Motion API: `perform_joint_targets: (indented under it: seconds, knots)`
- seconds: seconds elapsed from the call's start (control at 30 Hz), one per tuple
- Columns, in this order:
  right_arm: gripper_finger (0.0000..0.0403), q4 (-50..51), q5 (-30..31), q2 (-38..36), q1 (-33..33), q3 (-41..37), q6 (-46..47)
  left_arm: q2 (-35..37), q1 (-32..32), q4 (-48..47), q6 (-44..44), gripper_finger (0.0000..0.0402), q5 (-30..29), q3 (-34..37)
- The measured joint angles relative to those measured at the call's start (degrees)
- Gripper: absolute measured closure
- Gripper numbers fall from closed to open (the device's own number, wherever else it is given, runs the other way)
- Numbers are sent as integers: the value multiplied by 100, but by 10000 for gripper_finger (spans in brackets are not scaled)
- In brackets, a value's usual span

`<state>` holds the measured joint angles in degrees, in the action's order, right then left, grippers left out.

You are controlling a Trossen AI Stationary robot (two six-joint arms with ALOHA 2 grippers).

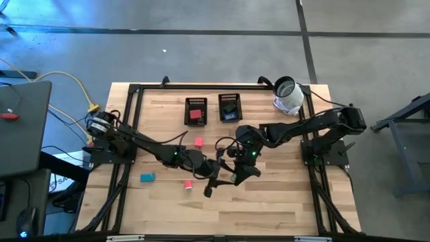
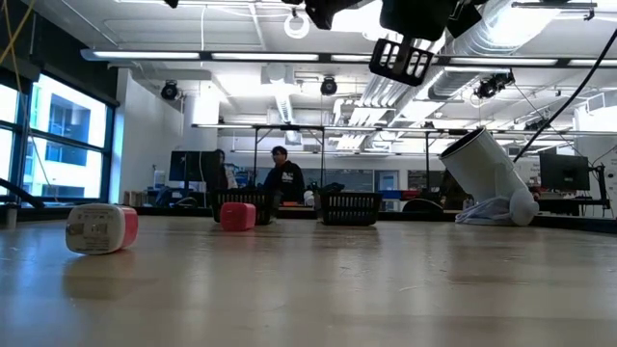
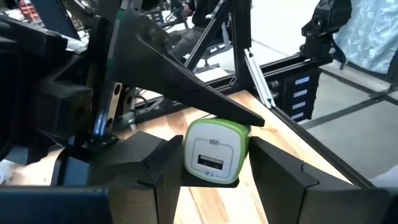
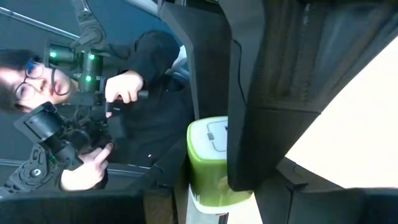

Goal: Pick & Place Office items
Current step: Put the green charger adapter into the left black bin

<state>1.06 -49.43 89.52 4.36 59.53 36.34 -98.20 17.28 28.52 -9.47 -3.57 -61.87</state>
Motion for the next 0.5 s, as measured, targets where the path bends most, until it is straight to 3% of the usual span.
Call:
perform_joint_targets:
  seconds: [0.3, 0.5]
  knots:
    - [282, -2, -11, 0, -2, 0, -50, -2, 15, 26, -7, 235, -103, 0]
    - [261, 23, 62, -2, 0, 0, -63, -4, 21, 26, 10, 269, -108, 7]
